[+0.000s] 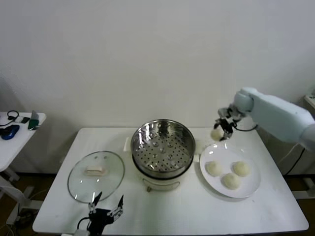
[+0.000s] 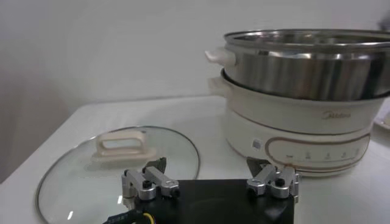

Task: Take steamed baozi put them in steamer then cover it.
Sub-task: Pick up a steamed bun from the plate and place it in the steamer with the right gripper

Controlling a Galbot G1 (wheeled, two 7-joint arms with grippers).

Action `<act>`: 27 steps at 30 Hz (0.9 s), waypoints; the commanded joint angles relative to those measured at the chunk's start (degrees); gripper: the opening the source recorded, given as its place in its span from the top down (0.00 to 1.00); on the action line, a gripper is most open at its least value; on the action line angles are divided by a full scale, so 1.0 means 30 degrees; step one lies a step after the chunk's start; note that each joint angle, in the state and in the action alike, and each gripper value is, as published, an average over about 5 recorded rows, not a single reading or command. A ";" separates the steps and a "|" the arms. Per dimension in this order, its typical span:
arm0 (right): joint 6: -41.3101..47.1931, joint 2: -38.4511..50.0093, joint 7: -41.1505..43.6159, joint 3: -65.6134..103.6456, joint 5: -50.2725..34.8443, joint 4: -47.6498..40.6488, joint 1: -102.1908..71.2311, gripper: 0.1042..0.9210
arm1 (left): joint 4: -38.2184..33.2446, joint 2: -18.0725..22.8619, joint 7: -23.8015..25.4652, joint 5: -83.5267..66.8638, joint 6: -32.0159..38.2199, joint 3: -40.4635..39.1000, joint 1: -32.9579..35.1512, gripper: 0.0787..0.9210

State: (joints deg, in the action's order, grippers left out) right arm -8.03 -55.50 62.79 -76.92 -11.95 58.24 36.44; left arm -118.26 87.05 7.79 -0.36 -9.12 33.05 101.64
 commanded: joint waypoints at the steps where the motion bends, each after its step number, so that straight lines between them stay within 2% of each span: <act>1: -0.2810 -0.1447 -0.0015 -0.3413 -0.2481 0.3671 0.6777 0.29 | -0.0027 -0.0023 0.0002 0.0000 0.0007 -0.0027 -0.0011 0.12; 6: -0.5058 -0.3508 -0.0853 -0.3404 -0.1515 0.6534 0.7160 0.28 | 0.0017 -0.0006 -0.0015 0.0020 0.0045 -0.0095 -0.0152 0.12; 10: -0.6808 -0.4537 -0.1892 -0.3246 0.1648 0.7347 0.4804 0.28 | -0.0054 0.0024 -0.0025 0.0084 0.0101 -0.0151 -0.0163 0.12; 13: -0.7969 -0.5047 -0.2544 -0.2967 0.4943 0.6379 0.2695 0.28 | -0.0051 0.0008 -0.0039 0.0154 0.0215 -0.0151 -0.0067 0.12; 17: -0.9415 -0.5641 -0.3225 -0.2060 0.8842 0.3565 -0.0205 0.28 | 0.0053 -0.0031 -0.0054 0.0169 0.0394 -0.0118 0.0116 0.12; 21: -1.0106 -0.6054 -0.3787 -0.1139 1.0476 0.1090 -0.2389 0.28 | 0.0192 -0.0074 -0.0062 0.0180 0.0511 -0.0133 0.0233 0.12; 27: -1.0160 -0.6433 -0.4888 -0.0299 1.1902 -0.0257 -0.3899 0.28 | 0.0399 -0.0079 -0.0065 0.0247 0.0590 -0.0184 0.0196 0.12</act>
State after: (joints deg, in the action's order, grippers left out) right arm -34.59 -72.85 50.96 -79.29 15.02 61.94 31.12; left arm -117.16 86.85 7.59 0.30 -7.43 32.49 102.14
